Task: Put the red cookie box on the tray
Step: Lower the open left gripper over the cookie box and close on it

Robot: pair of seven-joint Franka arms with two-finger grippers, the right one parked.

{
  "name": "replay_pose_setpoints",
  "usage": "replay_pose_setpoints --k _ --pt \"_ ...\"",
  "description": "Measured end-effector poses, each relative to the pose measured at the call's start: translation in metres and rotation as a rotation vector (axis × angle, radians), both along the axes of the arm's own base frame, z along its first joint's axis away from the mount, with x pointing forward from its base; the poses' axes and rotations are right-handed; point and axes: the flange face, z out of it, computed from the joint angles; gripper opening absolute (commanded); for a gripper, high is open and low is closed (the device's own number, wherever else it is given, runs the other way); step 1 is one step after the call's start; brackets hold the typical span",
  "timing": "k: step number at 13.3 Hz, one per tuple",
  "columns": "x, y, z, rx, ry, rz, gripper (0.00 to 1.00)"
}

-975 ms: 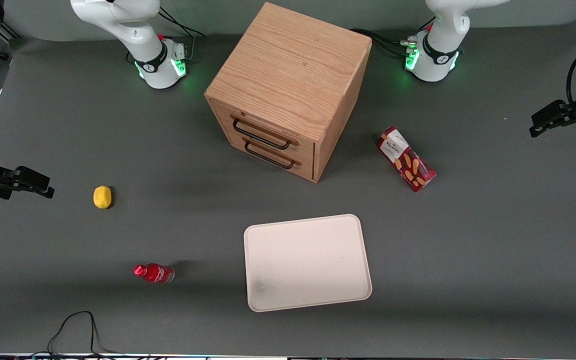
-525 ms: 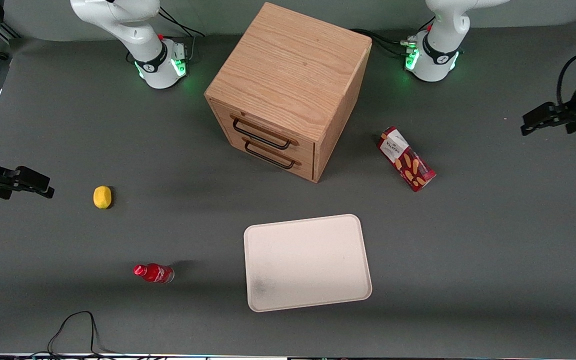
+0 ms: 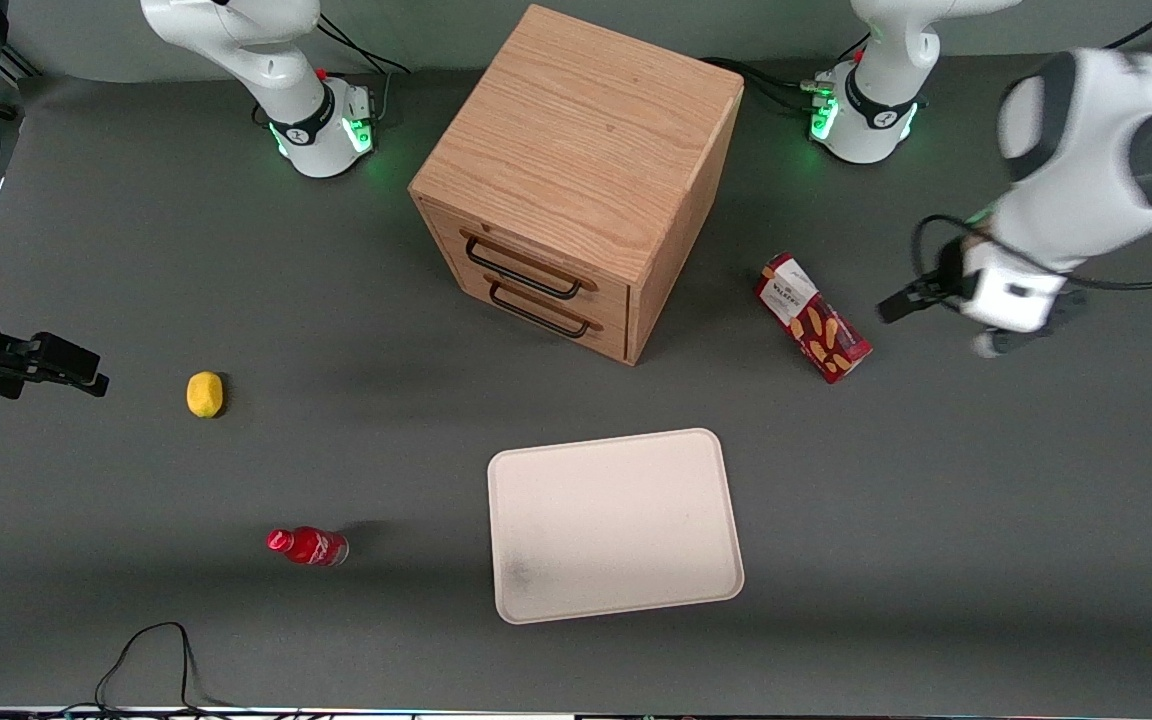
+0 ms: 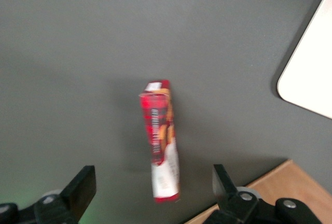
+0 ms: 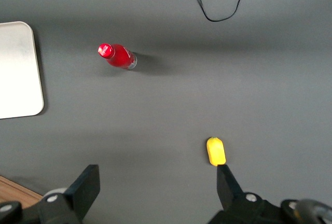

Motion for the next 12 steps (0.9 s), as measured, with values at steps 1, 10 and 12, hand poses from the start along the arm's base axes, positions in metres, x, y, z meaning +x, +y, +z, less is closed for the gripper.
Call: replay_pose_setpoints --k 1,10,12 --pt "-0.012 -0.019 -0.026 0.01 -0.013 0.037 1.0" --pt "-0.07 -0.031 -0.156 0.015 -0.023 0.094 0.64" --pt "-0.069 -0.032 -0.164 0.009 -0.019 0.104 0.18"
